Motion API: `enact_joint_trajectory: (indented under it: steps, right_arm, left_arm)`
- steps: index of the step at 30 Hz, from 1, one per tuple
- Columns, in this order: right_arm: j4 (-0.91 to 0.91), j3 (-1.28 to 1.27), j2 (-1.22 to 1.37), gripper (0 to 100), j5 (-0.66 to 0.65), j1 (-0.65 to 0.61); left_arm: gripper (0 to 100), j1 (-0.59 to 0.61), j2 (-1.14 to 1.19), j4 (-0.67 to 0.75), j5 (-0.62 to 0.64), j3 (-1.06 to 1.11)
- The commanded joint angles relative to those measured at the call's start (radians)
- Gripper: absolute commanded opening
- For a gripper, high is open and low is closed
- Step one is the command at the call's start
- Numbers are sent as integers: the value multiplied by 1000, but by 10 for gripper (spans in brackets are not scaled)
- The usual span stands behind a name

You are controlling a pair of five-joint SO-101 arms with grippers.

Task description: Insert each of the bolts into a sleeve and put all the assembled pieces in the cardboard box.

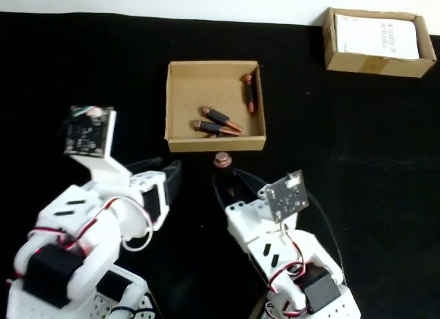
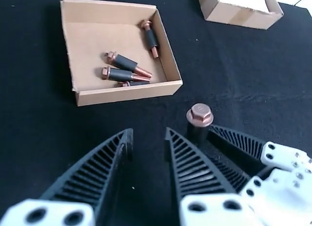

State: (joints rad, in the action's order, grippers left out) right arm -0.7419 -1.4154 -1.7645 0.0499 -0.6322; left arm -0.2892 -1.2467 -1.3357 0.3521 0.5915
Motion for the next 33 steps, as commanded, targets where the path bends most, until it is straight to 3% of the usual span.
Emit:
enact_joint_trajectory:
  steps: [1,5,14,22,26,33]
  right_arm:
    - [28,160,134,8,-2,50]
    - [79,375,407,8,57,88]
    - [-27,894,983,8,83,87]
    - [-205,1234,1391,8,-166,45]
    - [-205,1366,1575,8,-322,45]
    - [-209,1558,1848,8,-531,62]
  left_arm:
    - [85,51,1,-63,-3,-79]
    - [9,153,1,-92,-3,-76]
    - [9,394,-56,-15,0,8]
    - [9,636,-412,72,-5,272]
    - [9,644,-568,132,-5,397]
    - [9,648,-570,187,-5,464]
